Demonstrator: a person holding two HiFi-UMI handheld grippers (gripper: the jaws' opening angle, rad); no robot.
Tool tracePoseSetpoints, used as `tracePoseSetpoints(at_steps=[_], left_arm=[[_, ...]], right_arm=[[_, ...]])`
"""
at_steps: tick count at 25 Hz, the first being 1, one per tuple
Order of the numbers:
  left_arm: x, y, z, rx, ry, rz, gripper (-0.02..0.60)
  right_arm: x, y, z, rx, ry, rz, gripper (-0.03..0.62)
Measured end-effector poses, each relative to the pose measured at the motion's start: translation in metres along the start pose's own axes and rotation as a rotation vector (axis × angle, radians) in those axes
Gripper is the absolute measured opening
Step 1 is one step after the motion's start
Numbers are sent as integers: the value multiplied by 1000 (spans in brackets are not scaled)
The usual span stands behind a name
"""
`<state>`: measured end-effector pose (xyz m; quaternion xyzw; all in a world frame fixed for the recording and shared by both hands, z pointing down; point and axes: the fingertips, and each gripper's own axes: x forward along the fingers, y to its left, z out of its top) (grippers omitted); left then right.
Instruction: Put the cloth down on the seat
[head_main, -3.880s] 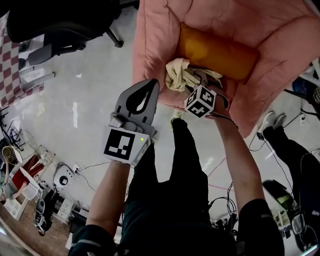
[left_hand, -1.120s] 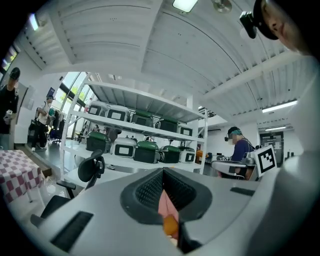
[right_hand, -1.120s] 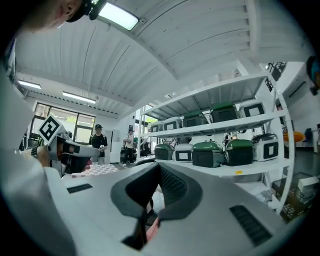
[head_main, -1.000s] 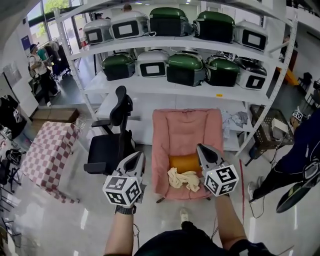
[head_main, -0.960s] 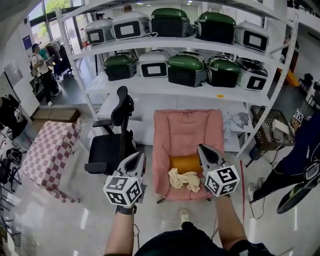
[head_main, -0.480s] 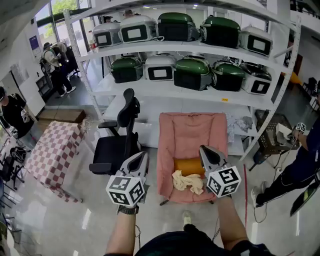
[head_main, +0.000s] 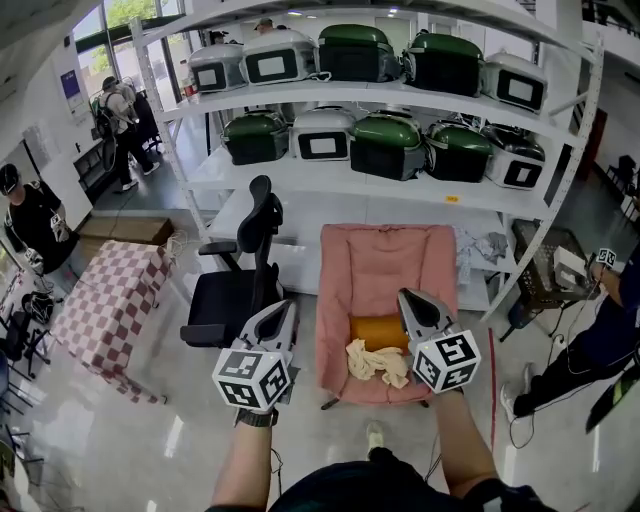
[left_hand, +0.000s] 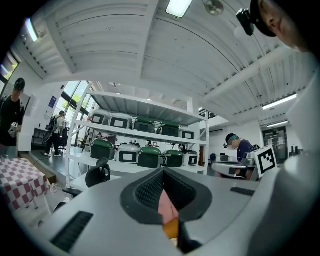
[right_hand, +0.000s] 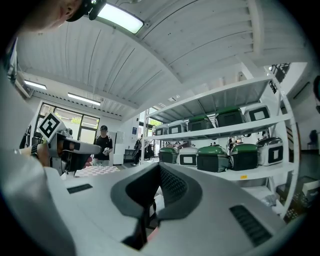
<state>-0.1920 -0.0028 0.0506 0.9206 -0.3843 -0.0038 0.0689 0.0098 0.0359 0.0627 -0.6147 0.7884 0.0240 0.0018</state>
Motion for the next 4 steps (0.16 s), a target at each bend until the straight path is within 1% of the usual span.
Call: tracePoseSetpoints(at_steps=[4], left_arm=[[-1,-2,2,3,-3,0,6]], right_arm=[[-1,1,1,-7,1,0,5]])
